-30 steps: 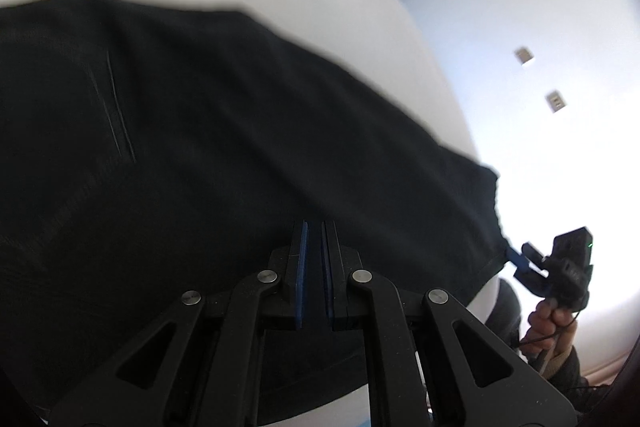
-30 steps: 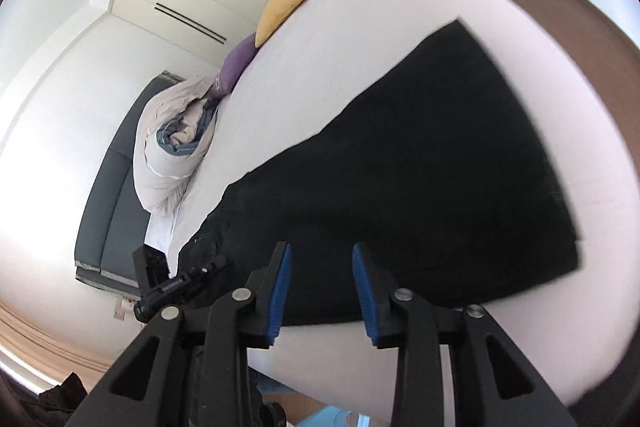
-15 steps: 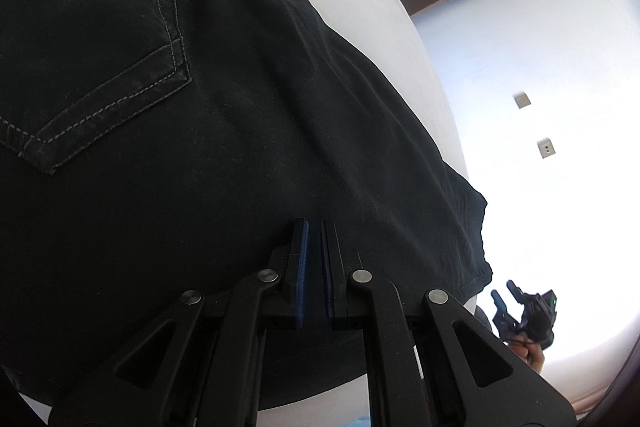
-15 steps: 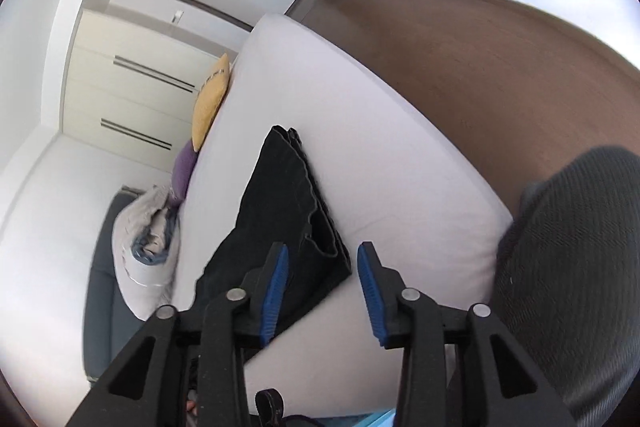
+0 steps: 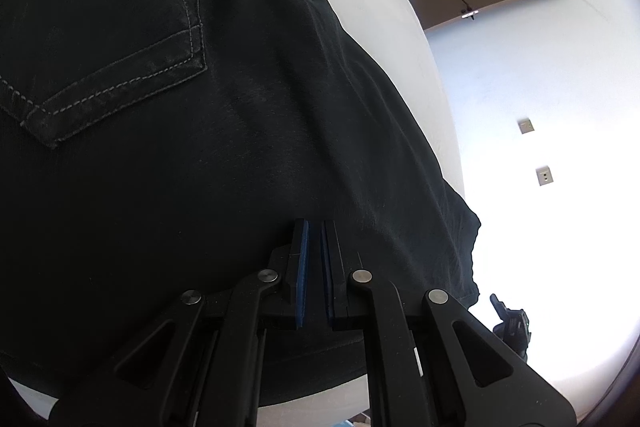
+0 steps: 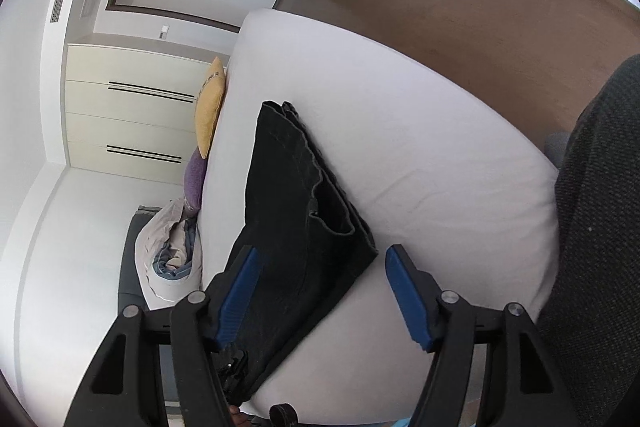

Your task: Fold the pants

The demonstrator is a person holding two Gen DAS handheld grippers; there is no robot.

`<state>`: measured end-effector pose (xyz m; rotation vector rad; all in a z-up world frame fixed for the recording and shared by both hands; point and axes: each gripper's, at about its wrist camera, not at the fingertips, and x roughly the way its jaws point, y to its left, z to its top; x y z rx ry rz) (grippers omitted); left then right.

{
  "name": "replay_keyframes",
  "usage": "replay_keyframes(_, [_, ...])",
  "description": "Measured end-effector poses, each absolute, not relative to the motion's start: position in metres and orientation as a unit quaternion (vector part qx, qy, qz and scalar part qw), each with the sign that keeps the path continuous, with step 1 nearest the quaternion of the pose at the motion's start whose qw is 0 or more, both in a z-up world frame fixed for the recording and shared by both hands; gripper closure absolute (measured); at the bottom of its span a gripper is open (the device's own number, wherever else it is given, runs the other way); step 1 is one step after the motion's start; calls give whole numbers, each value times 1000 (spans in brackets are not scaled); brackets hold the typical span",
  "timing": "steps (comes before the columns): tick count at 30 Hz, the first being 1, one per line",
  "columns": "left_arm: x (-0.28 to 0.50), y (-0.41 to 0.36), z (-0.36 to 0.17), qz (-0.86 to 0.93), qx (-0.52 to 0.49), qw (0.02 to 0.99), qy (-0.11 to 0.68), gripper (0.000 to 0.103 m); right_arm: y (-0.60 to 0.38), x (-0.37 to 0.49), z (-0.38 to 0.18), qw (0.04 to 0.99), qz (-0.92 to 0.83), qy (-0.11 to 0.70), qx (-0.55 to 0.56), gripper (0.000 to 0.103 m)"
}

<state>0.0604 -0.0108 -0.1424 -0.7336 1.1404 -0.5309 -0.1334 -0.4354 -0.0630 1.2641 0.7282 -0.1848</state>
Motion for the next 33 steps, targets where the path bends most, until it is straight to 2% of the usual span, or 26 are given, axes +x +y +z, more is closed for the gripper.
replay_keyframes(8, [60,16,-145,-246,-341,745,518,97,-431,-112,-68,716,-70,300,627,35])
replay_keyframes(11, [60,22,-145,-247,-341,746,517,97,-432,-104,-67,722,-75,298,619,51])
replay_keyframes(13, [60,23,-145,-246,-342,745,517,97,-432,-96,-70,724,-79,308,613,74])
replay_keyframes(16, [61,19,-144,-244,-342,745,517,97,-431,-88,-74,724,-93,319,605,87])
replay_keyframes(22, [60,20,-143,-243,-343,747,516,97,-426,-84,-63,742,-112,321,577,90])
replay_keyframes(26, [60,21,-143,-243,-344,747,515,97,-410,-66,-39,780,-126,337,513,91])
replay_keyframes(30, [59,23,-144,-244,-346,747,512,97,-358,-26,-1,846,-97,371,370,91])
replay_keyframes(33, [58,23,-142,-245,-338,752,510,97,-276,9,15,882,-14,412,226,91])
